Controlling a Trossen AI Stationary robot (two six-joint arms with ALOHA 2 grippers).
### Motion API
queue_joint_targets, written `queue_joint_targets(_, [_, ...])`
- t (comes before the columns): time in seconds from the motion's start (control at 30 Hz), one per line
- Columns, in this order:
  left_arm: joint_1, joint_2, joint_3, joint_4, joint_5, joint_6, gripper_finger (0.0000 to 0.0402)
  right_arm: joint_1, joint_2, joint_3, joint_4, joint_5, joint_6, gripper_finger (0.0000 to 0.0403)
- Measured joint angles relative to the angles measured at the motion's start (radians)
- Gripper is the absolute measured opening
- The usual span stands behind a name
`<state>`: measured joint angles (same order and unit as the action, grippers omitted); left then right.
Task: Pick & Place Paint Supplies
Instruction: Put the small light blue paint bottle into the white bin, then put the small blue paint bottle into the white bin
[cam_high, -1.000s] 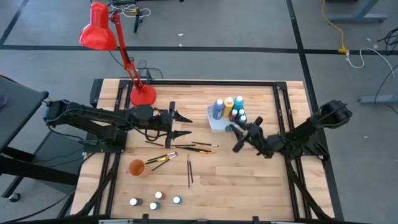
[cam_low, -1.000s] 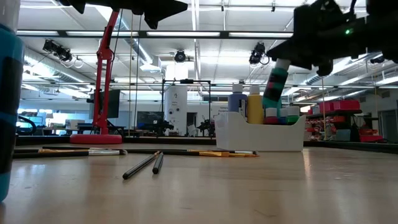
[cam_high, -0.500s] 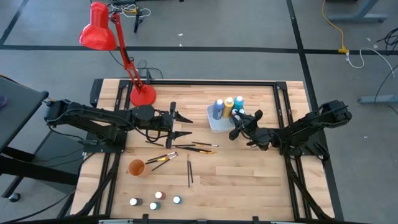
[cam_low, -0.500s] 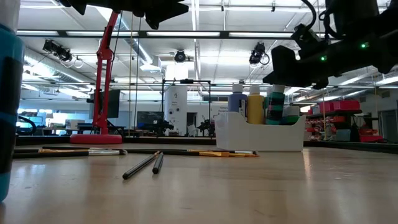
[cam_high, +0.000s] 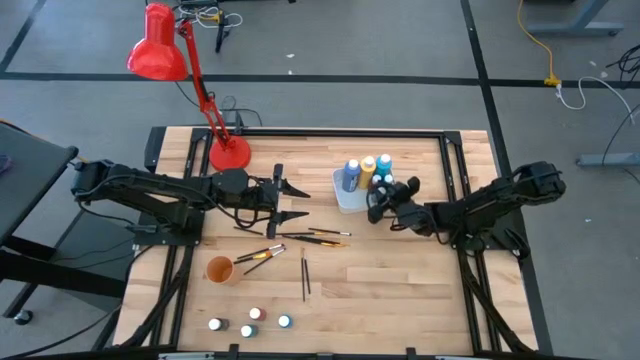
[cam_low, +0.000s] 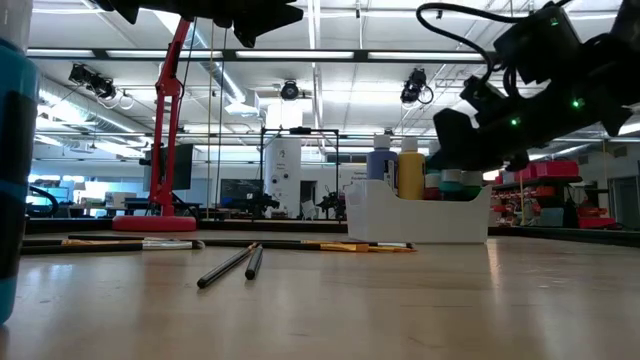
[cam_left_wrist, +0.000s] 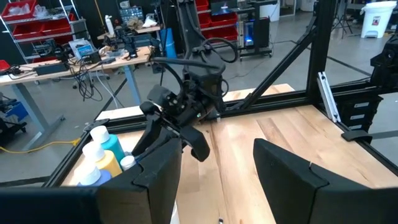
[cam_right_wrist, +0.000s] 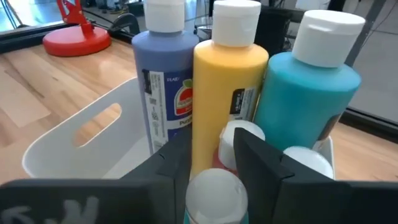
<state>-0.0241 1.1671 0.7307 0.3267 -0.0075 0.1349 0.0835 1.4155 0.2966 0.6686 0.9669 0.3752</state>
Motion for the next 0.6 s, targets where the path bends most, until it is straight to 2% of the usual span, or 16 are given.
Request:
queue_joint_targets(0.37, [0.000,0.000,0.000,0.000,0.000,-0.003,0.0210,-0.039,0.003,-0.004,0.067,-0.062,-0.083,0.0144])
queue_joint_targets(0.53, [0.000,0.000,0.000,0.000,0.000,-0.013,0.0210,-0.039,0.003,-0.004,0.289,-0.070,-0.251,0.0146])
queue_joint_targets(0.6, [0.000,0.000,0.000,0.000,0.000,-0.022,0.0210,-0.039,0.003,-0.004,0.404,-0.123,-0.300,0.0146])
